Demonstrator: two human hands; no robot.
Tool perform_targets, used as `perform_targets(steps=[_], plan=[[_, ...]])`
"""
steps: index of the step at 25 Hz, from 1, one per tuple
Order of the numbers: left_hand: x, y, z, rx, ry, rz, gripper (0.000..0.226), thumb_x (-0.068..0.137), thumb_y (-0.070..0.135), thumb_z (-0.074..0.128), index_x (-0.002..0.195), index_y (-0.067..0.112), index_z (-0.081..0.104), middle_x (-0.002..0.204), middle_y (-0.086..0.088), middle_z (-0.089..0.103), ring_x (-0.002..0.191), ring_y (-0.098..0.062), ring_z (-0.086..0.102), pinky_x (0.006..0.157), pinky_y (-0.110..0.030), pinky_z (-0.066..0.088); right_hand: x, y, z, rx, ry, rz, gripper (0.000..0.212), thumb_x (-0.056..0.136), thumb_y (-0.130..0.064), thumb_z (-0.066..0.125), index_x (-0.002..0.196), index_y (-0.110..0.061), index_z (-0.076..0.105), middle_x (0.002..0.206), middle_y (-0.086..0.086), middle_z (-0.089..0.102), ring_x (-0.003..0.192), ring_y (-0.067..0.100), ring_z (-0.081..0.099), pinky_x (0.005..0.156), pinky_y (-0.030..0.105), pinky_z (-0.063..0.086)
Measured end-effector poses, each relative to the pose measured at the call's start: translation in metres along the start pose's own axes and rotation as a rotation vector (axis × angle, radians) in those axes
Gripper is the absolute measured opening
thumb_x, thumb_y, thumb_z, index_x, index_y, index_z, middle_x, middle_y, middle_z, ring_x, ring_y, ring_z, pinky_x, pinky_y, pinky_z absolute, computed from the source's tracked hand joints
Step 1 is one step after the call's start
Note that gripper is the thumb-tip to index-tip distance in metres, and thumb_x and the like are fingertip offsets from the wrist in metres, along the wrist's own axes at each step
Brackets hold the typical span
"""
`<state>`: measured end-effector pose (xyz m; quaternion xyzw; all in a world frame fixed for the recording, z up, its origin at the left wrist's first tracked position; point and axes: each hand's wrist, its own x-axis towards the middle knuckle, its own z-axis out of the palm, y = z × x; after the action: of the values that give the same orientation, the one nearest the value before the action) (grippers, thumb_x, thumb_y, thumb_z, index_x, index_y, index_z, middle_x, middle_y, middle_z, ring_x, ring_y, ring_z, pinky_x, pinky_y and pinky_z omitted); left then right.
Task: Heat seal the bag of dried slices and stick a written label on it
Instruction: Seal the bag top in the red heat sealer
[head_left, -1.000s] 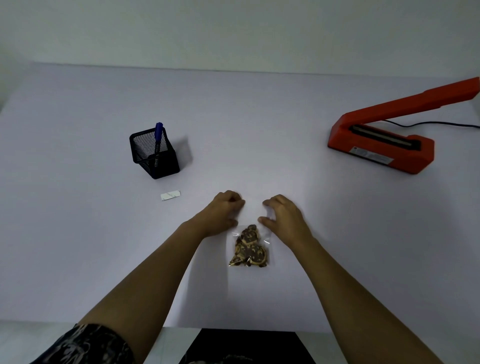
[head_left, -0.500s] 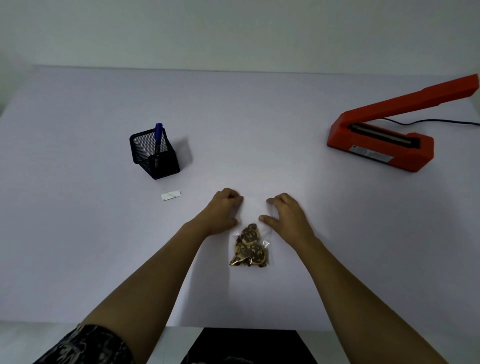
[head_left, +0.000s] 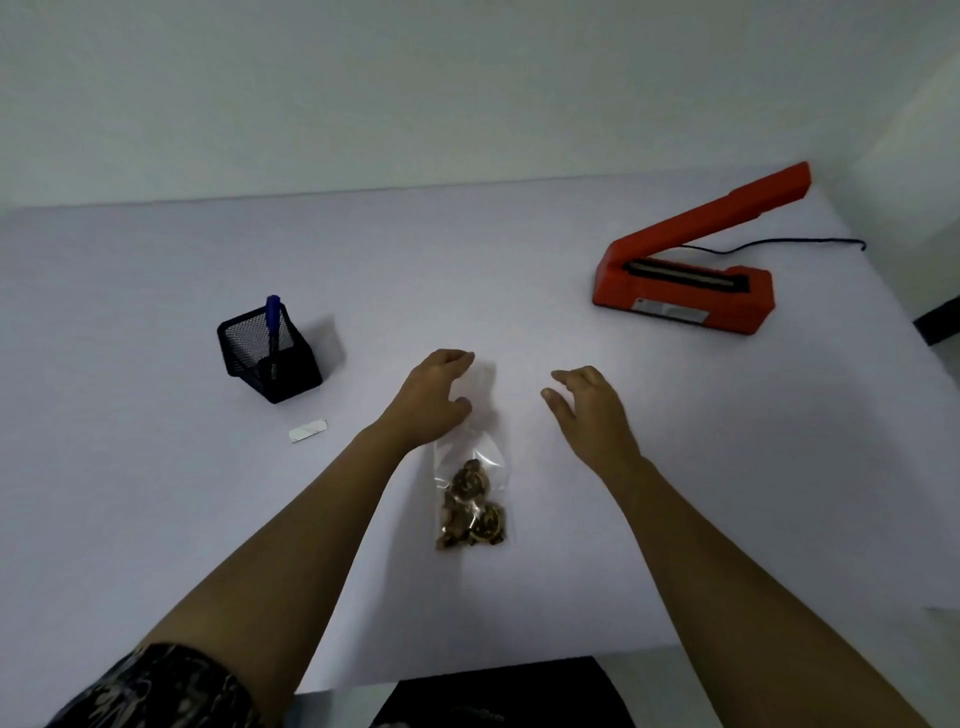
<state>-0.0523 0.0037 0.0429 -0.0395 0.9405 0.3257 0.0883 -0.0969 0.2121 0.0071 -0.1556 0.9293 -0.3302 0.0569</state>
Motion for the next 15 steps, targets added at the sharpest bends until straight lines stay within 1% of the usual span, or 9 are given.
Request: perform_targets(steps=[4,6,9,13,15], plan=[[0.042,0.052,0.016,-0.008,-0.028,0.071,0.06,0.086,0.009,0.056,0.142,0.008,0.035,0.148,-0.01,0.039,0.134,-0.023,0.038,0.107,-0.025,0.028,0.01,0.043,-0.039,-0.022,0.083,0.122,0.039,0.093,-0.026,0.052,0.124,-0.002,0.053,0.122,0.018,0.055,0.113,0.03,0.053,0.097,0.037,0.041],[0.068,0.074,0.03,-0.036,-0.047,0.058,0.061,0.088,0.012,0.056,0.144,0.01,0.032,0.147,-0.01,0.04,0.133,-0.024,0.04,0.108,-0.029,0.031,0.019,0.067,-0.06,-0.02,0.111,0.205,0.041,0.094,-0.024,0.049,0.128,-0.002,0.049,0.127,0.018,0.052,0.118,0.03,0.05,0.1,0.036,0.038],[0.108,0.1,0.051,-0.089,-0.084,-0.027,0.065,0.089,0.017,0.055,0.147,0.014,0.024,0.144,-0.013,0.043,0.129,-0.027,0.044,0.106,-0.034,0.036,0.037,0.103,-0.09,-0.003,0.163,0.321,0.05,0.095,-0.023,0.048,0.136,0.001,0.035,0.136,0.021,0.043,0.128,0.032,0.041,0.106,0.036,0.033],[0.155,0.13,0.076,-0.135,-0.12,-0.183,0.069,0.092,0.022,0.053,0.149,0.014,0.014,0.151,-0.013,0.032,0.136,-0.029,0.035,0.11,-0.037,0.031,0.066,0.153,-0.125,0.091,0.258,0.5,0.068,0.092,-0.023,0.053,0.144,0.0,0.016,0.146,0.023,0.03,0.136,0.034,0.03,0.114,0.042,0.027],[0.171,0.136,0.082,-0.208,-0.095,-0.261,0.074,0.092,0.021,0.053,0.149,0.014,0.008,0.152,-0.013,0.029,0.137,-0.03,0.033,0.109,-0.038,0.032,0.076,0.169,-0.134,0.132,0.224,0.587,0.072,0.092,-0.021,0.053,0.145,-0.001,0.008,0.152,0.021,0.02,0.141,0.032,0.021,0.116,0.04,0.02]])
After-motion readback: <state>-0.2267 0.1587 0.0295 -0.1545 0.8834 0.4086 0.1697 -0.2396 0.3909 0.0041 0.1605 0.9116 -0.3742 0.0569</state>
